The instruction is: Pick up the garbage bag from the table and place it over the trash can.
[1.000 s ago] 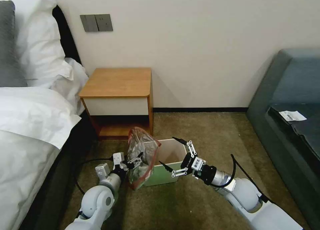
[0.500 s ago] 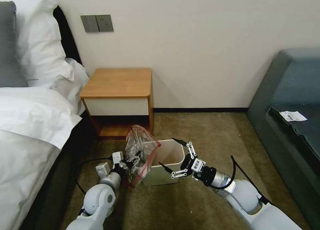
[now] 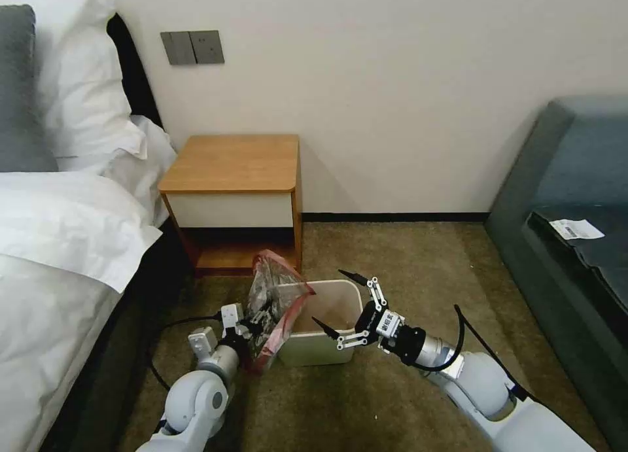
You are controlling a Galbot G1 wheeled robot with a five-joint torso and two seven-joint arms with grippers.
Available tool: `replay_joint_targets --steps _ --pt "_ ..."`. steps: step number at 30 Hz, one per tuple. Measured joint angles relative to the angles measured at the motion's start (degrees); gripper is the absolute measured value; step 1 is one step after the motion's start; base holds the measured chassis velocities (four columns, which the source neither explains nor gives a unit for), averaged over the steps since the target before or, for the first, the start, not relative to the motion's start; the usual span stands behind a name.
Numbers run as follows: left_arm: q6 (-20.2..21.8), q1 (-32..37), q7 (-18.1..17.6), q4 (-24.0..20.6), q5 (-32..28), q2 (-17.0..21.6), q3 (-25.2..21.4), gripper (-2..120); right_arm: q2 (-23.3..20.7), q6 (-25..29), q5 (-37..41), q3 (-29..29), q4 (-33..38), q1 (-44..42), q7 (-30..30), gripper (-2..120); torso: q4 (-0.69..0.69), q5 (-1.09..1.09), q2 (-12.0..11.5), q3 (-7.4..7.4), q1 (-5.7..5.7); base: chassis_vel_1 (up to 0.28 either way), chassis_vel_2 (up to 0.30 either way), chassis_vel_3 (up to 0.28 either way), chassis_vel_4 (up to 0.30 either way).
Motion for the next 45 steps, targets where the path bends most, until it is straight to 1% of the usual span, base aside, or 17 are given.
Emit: replay_joint_targets --steps 3,4,6,8,10,16,18,19,21,22,24,27,30,34,37,42,45 --pt "0.01 0.14 -0.07 -0.68 0.08 -0.03 0.01 25 -0.02 0.00 -0.11 -0.16 -0.07 0.25 0.00 100 -0.02 -0.04 -0.02 0.01 0.01 0.000 0.000 0.000 0.000" --pt "0.01 0.14 -0.07 -0.68 0.08 -0.03 0.01 25 -0.02 0.00 -0.11 -0.16 -0.07 0.25 0.00 100 -0.02 -0.04 -0.02 0.01 0.01 0.000 0.000 0.000 0.000" --pt "-0.10 0.19 -0.30 -0.88 0.36 -0.28 -0.09 19 -0.02 -0.02 -0.16 -0.36 -0.29 0.54 0.05 100 -0.02 -0.04 -0.02 0.01 0.01 0.000 0.000 0.000 0.000" --pt "-0.49 0.28 -0.41 -0.96 0.65 -0.48 -0.21 17 -0.03 -0.04 -0.21 -0.45 -0.35 0.67 0.09 100 -0.02 -0.04 -0.02 0.02 0.01 0.000 0.000 0.000 0.000" --pt "-1.60 0.62 -0.60 -1.33 1.34 -1.08 -0.51 12 0.11 -0.09 -0.37 -0.63 -0.35 0.93 0.42 100 -0.02 -0.05 -0.03 0.03 0.02 0.000 0.000 0.000 0.000" --pt "-4.38 1.72 -0.76 -2.81 3.02 -2.73 -1.19 12 0.99 -0.29 -0.94 -1.18 -0.26 1.29 3.13 100 -0.04 -0.11 -0.04 0.04 0.03 0.000 0.000 0.000 0.000" --pt "-6.71 2.56 -0.52 -4.50 3.91 -3.49 -1.77 12 1.93 -1.36 -1.41 -2.17 0.12 1.73 7.35 100 -0.04 -0.06 -0.04 0.03 0.03 0.000 0.000 0.000 0.000" --pt "-6.71 2.56 -0.52 -4.50 3.91 -3.49 -1.77 12 1.93 -1.36 -1.41 -2.17 0.12 1.73 7.35 100 -0.04 -0.06 -0.04 0.03 0.03 0.000 0.000 0.000 0.000" --pt "-8.40 3.75 -0.29 -6.42 5.14 -4.17 -2.10 11 2.88 -4.36 -0.81 -3.46 1.26 2.14 11.05 100 -0.02 -0.06 -0.04 0.02 0.03 0.000 0.000 0.000 0.000" --pt "-8.40 3.75 -0.29 -6.42 5.14 -4.17 -2.10 11 2.88 -4.36 -0.81 -3.46 1.26 2.14 11.05 100 -0.02 -0.06 -0.04 0.02 0.03 0.000 0.000 0.000 0.000" --pt "-9.32 4.97 -0.08 -8.60 6.37 -4.86 -2.19 11 4.12 -6.25 -0.39 -4.44 1.65 2.94 12.77 100 -0.03 -0.05 -0.04 0.02 0.02 0.000 0.000 0.000 0.000" --pt "-10.01 6.33 0.08 -10.41 7.90 -5.48 -2.28 11 5.16 -7.02 -0.39 -5.20 1.65 4.03 12.87 100 -0.02 -0.04 -0.04 0.01 0.03 0.000 0.000 0.000 0.000" --pt "-11.52 8.64 0.65 -12.42 10.91 -6.50 -2.27 11 6.05 -8.99 0.72 -7.81 1.56 6.33 12.79 100 -0.02 -0.02 -0.04 0.01 0.02 0.000 0.000 0.000 0.000" --pt "-12.16 9.63 0.97 -13.16 12.26 -6.90 -2.22 11 6.44 -9.85 1.18 -8.87 0.91 7.86 12.73 100 -0.01 -0.03 -0.03 0.01 0.02 0.000 0.000 0.000 0.000" --pt "-14.17 11.41 1.79 -14.15 15.88 -7.55 -2.12 11 6.52 -11.69 3.27 -11.58 -1.43 11.44 12.19 100 -0.01 -0.02 -0.03 0.01 0.02 0.000 0.000 0.000 0.000" --pt "-15.39 12.05 2.29 -14.64 16.85 -7.56 -2.33 11 5.58 -13.84 7.83 -14.43 -2.27 13.51 11.39 100 -0.01 -0.03 -0.03 0.01 0.02 0.000 0.000 0.000 0.000" --pt "-15.70 12.21 2.46 -14.97 17.09 -7.59 -2.31 11 5.54 -14.13 9.02 -15.28 -3.42 14.42 10.99 100 -0.02 -0.02 -0.03 0.01 0.02 0.000 0.000 0.000 0.000"
